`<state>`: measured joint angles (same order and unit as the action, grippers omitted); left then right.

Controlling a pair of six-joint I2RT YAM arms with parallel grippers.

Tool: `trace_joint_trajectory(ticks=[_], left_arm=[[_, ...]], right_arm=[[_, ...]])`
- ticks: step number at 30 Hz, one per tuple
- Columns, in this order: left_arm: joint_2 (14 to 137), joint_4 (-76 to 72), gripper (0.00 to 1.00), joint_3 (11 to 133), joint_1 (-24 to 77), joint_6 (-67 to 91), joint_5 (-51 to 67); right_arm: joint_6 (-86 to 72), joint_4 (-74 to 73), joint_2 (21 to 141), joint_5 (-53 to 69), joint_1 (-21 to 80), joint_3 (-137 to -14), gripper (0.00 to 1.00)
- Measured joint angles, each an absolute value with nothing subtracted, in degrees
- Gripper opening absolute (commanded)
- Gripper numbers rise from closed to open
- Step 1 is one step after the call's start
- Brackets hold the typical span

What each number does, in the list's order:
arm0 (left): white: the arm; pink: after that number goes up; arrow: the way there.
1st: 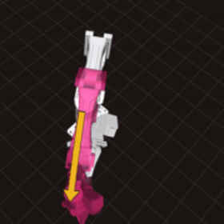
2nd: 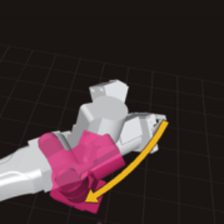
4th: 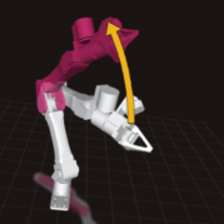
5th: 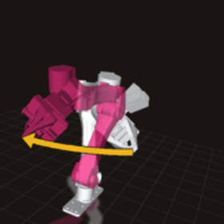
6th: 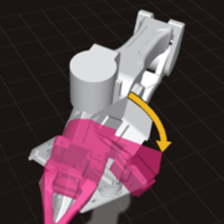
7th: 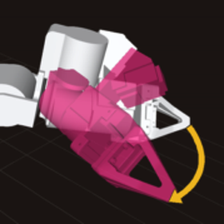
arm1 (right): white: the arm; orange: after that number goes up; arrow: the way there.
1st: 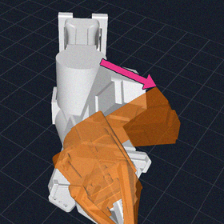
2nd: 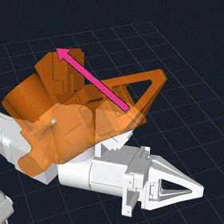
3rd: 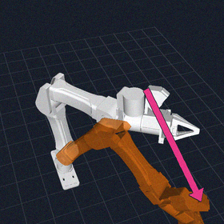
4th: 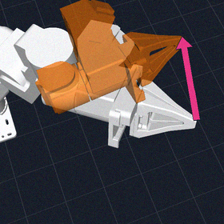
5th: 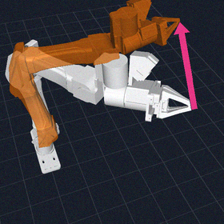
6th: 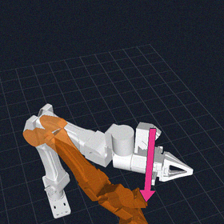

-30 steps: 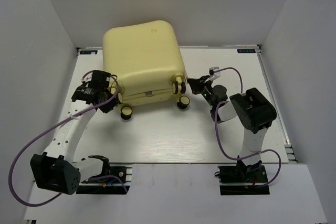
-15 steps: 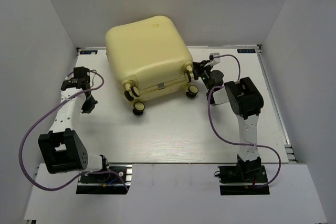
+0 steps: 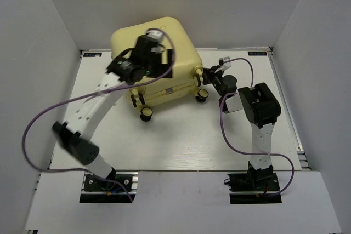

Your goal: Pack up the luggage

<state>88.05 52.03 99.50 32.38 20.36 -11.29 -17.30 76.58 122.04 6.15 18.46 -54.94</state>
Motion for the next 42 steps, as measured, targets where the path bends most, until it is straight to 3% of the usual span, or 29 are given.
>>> trace_joint_trajectory(ticks=[5,9,16,21,28,29,30,31,32,38,42], left_arm=[[113.54,50.52,1.00,123.98,41.98,19.97,-11.03],[123.15,51.00,0.90,127.63,44.97,23.07,-7.62],[120.62,48.23,0.78,115.39,44.51,28.29,-7.40],[120.44,46.63,0.71,114.69,44.99,31.48,-9.85],[120.42,43.72,0.50,114.69,46.52,34.46,-14.85],[120.42,43.59,0.43,114.72,46.85,34.61,-15.68],[120.42,43.46,0.22,114.80,47.11,34.87,-16.05],[120.42,43.18,0.07,114.96,47.42,35.38,-15.92],[120.51,43.59,0.00,115.11,47.88,36.34,-17.19],[120.16,46.63,0.00,115.15,49.04,39.13,-21.52],[114.56,41.71,0.00,105.34,51.51,37.89,-28.29]], right_arm=[[-17.34,76.88,120.36,6.66,18.50,-52.47,0.00],[-17.67,77.12,120.22,6.44,18.48,-51.86,0.00],[-17.85,77.43,120.14,6.44,18.50,-51.62,0.00],[-18.02,77.60,120.14,6.46,18.50,-51.51,0.00],[-18.02,78.17,119.92,6.57,18.48,-50.74,0.00],[-18.02,78.17,119.90,6.59,18.48,-50.72,0.00],[-18.00,78.17,119.85,6.61,18.48,-50.72,0.00],[-18.02,78.17,119.81,6.68,18.50,-50.70,0.00],[-18.02,78.13,119.68,6.81,18.50,-50.52,0.00],[-18.24,78.30,118.63,7.03,18.72,-49.06,0.00],[-19.33,78.11,116.38,7.97,19.00,-46.28,0.00]])
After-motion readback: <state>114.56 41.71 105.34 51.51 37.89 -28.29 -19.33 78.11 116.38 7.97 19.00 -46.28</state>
